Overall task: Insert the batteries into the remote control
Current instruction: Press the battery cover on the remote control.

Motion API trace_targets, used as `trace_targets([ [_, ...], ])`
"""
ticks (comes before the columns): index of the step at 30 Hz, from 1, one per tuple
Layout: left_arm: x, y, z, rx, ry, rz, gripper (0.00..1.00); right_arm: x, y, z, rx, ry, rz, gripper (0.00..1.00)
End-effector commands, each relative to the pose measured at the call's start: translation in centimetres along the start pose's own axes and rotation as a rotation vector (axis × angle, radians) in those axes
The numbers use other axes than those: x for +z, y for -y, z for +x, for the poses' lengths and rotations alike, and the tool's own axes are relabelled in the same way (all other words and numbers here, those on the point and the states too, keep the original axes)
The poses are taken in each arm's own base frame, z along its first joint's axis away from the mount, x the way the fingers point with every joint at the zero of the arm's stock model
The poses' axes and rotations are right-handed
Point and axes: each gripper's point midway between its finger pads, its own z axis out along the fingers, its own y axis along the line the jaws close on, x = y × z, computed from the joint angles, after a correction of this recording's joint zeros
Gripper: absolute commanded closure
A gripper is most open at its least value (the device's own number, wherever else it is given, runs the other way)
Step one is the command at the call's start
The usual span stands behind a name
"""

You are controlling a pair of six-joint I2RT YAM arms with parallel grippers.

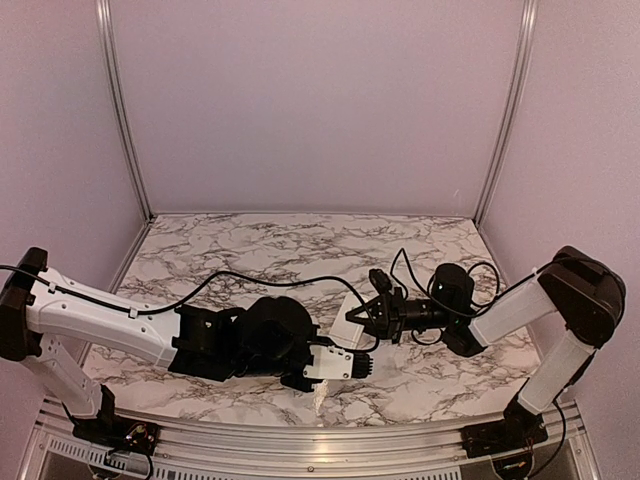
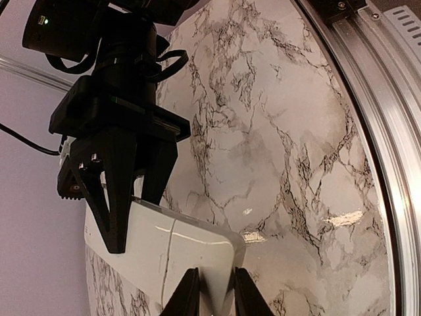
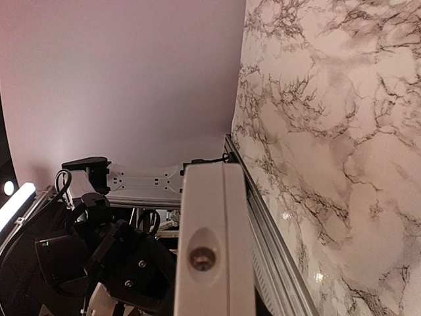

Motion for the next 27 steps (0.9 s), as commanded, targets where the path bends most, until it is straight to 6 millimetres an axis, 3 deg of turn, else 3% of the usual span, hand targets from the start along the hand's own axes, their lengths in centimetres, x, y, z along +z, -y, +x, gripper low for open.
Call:
trace_targets([
  [1, 1.3, 0.9, 2.3, -0.013, -0.071, 0.031, 0.82, 1.5, -3.0, 2.3, -0.034, -0.081, -0.102, 1.00],
  [17, 2.2, -0.5, 3.8, -0.030, -0.119, -0.021, 0.85, 2.7, -4.0, 4.7, -0.021, -0.145, -0.141, 1.00],
  [27, 1.6, -1.3, 3.0, -0.031, -0.075, -0.035, 0.84, 3.0, -3.8, 5.5, -0.034, -0.178, -0.134, 1.00],
])
